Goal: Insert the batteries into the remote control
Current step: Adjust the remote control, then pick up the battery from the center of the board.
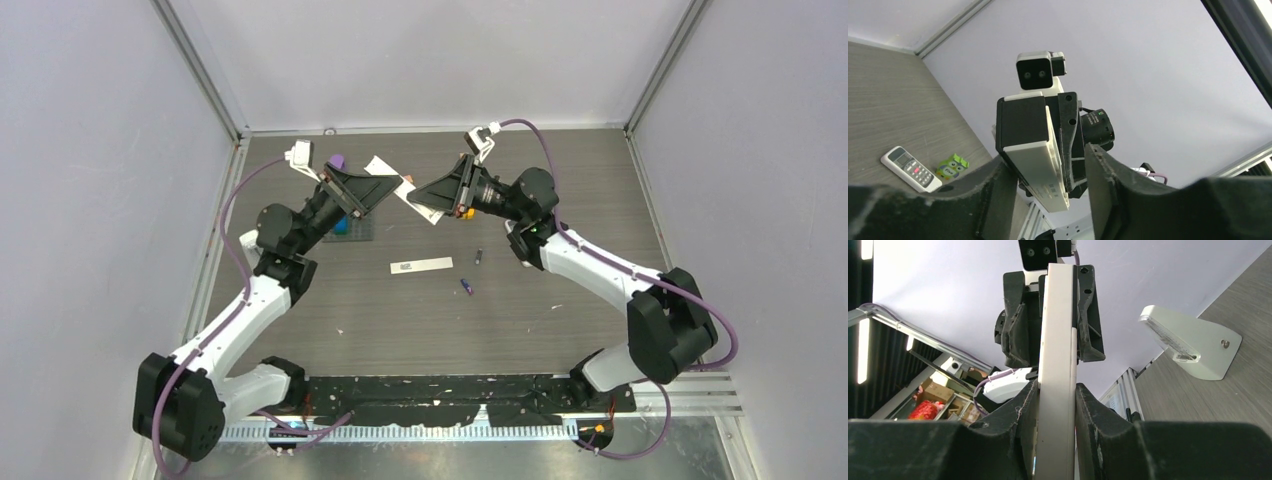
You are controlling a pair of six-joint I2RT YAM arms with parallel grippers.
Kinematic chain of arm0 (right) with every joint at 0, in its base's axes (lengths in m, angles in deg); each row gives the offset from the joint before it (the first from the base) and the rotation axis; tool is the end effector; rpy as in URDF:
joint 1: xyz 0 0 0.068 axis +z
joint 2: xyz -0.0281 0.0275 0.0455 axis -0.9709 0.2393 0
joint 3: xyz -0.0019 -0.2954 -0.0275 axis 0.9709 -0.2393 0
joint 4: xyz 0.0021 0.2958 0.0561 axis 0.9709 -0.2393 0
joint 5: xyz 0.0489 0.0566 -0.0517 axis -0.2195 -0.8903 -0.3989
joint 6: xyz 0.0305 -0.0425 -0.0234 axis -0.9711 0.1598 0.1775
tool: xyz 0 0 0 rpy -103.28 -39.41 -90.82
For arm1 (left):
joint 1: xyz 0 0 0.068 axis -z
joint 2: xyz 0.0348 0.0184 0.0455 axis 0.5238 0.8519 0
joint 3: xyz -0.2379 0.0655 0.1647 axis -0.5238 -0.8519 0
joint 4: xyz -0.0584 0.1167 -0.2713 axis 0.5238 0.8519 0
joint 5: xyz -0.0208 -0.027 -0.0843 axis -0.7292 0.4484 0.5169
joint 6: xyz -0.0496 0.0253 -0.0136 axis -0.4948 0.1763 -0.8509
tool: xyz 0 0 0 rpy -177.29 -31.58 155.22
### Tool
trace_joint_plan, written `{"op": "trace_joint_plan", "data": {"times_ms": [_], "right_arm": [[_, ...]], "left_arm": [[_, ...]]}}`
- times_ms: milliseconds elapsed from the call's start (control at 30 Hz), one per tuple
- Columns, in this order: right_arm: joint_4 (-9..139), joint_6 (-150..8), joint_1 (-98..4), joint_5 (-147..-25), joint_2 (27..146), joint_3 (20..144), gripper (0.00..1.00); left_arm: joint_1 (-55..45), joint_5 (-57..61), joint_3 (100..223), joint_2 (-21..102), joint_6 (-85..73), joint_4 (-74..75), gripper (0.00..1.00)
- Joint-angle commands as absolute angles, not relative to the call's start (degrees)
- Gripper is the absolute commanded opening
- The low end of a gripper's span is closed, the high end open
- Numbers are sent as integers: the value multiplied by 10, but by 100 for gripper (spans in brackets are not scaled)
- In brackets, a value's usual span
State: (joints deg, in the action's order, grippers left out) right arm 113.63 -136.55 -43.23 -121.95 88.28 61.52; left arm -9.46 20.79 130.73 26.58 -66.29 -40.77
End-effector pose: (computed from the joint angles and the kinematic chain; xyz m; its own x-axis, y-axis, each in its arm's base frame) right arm 0.2898 0.2205 0.3565 -0.8030 0.3094 -0.5094 -0.5603 -0.1008 0.8221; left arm 0.2457 -0.1198 0.3701 -0.5713 -0.6827 -0.4555 0.5770 0.0606 -0.8145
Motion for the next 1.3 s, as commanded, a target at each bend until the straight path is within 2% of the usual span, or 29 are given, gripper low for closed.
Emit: {"op": "trace_joint_plan", "data": {"times_ms": [0,67,167,200,267,300,333,367,433,500,667,833,933,1067,1267], "right_arm": [[1203,-1400,-429,-1221,890,615,5],[1195,-1394,-429,-1222,892,616,5],[1157,-1378,-429,-1222,892,617,8],[1137,-1369,-430,-1222,891,619,12],[1104,-1347,-431,-1220,884,625,27],[1088,-1326,-431,-1216,877,629,44],[1053,-1313,-433,-1214,873,631,51],[1029,-1281,-435,-1207,863,638,64],[940,-1220,-444,-1185,844,647,79],[841,-1159,-456,-1150,821,653,85],[629,-1032,-479,-1035,775,625,87],[526,-903,-463,-932,796,588,70],[476,-863,-444,-895,837,589,61],[434,-829,-423,-866,890,612,55],[387,-790,-397,-840,957,647,52]], "left_arm": [[-89,214,1308,277,-675,-471,43],[-89,213,1313,281,-673,-464,29],[-89,217,1320,282,-658,-436,0],[-89,217,1319,280,-650,-428,0],[-89,208,1317,272,-627,-404,0],[-89,203,1316,266,-613,-393,0],[-90,198,1317,261,-597,-379,0],[-91,191,1319,254,-578,-355,0],[-93,175,1326,239,-532,-300,0],[-96,150,1332,221,-486,-235,0],[-100,59,1348,184,-382,-73,0],[-100,47,1338,170,-352,-41,0],[-100,63,1333,169,-342,-42,0],[-100,105,1332,172,-305,-45,0],[-102,237,1350,185,-208,-35,0]]}}
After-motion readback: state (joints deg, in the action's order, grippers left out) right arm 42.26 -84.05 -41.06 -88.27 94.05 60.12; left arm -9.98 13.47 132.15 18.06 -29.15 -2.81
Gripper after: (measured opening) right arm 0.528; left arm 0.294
